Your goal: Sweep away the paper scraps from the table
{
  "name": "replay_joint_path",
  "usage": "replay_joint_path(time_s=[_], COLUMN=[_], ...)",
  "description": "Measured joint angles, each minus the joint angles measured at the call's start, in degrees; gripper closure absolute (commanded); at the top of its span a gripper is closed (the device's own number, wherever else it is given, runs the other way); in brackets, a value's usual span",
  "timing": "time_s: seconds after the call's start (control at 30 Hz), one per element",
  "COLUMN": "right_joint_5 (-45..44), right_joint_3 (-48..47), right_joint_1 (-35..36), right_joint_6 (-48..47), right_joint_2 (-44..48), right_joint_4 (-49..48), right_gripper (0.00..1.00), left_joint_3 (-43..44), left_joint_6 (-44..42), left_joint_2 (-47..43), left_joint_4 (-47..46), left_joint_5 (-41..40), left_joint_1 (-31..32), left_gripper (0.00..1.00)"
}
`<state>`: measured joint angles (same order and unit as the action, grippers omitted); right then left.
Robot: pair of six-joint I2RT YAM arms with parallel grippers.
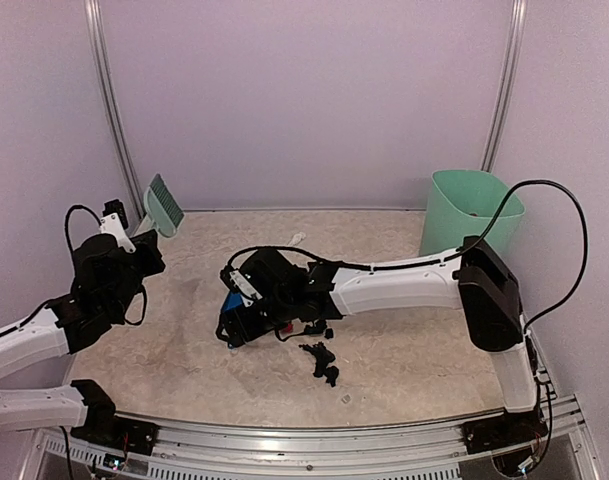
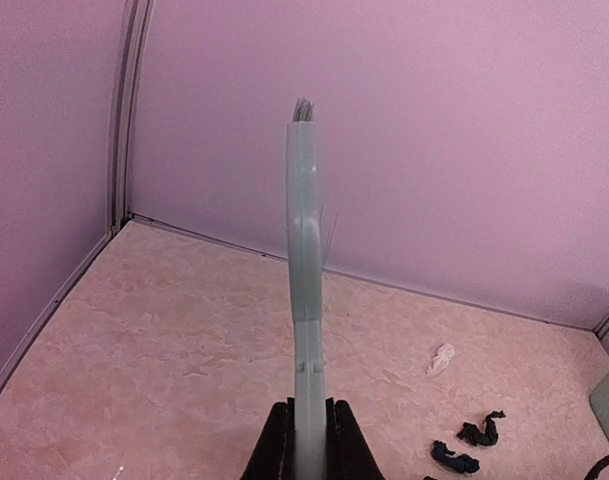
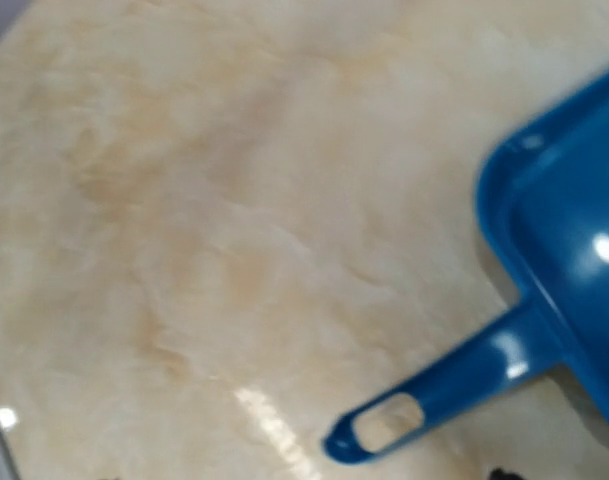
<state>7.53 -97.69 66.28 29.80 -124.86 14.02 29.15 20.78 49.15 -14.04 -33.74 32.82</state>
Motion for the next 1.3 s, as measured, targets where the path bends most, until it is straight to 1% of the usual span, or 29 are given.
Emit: replay_joint_path(time_s=[0.07,0.2,0.23,0.47,0.63,0.7,0.77,0.87,0.9,1.0,1.07,1.23,1.3], right_joint_5=[-0.9,-2.0,-2.2,-3.1,-1.6,-1.0,-0.8,-0.7,-0.9,-1.9,-3.0,-5.1,-5.2], right_joint_3=[-0.3,-0.3,-0.3,-4.2,-5.7,-6.5,-7.1,-8.0,-8.6,-11.0,-11.7,-11.2,-9.7], right_joint_1=[0.0,0.0,0.0,-0.1,-0.5,-0.6,-0.9,-1.1,-1.2,-1.5,-1.6,-1.9,-2.0], right_joint_6=[1.6,4.3,4.9,8.4,9.9,10.4,10.7,10.8,10.9,10.6,9.9,7.7,5.8], right_joint_2=[-0.9,-2.3,-2.6,-6.6,-8.4,-9.2,-10.1,-11.3,-11.9,-13.5,-14.0,-13.9,-12.9], right_joint_4=[0.8,1.7,1.7,1.8,1.5,1.4,1.0,1.0,1.2,1.7,2.3,3.6,3.7], right_gripper=[0.17,0.02,0.01,0.01,0.03,0.06,0.12,0.19,0.22,0.36,0.41,0.45,0.49], left_joint_3=[-0.4,-0.6,-0.6,-0.6,-1.2,-1.3,-1.4,-1.6,-1.6,-1.6,-1.6,-1.7,-1.7], left_joint_6=[0.0,0.0,0.0,0.1,0.1,0.2,0.2,0.2,0.2,0.2,0.2,0.2,0.2], left_joint_2=[-0.8,-1.7,-1.7,-1.7,-1.7,-1.7,-1.7,-1.5,-1.4,-1.1,-1.0,-0.4,-0.1], left_joint_4=[0.0,0.0,0.0,0.0,-0.1,-0.1,-0.2,-0.5,-0.6,-1.0,-1.0,-1.6,-1.9], left_joint_5=[0.0,0.1,0.2,0.5,0.9,1.2,1.4,1.6,1.6,1.7,1.8,1.8,1.8], left_joint_1=[0.0,0.0,0.0,0.0,0.0,0.0,0.0,0.0,0.0,0.0,0.0,0.0,0.0], left_gripper=[1.00,1.00,1.00,1.00,1.00,1.00,1.00,1.00,1.00,1.00,1.00,1.00,1.00])
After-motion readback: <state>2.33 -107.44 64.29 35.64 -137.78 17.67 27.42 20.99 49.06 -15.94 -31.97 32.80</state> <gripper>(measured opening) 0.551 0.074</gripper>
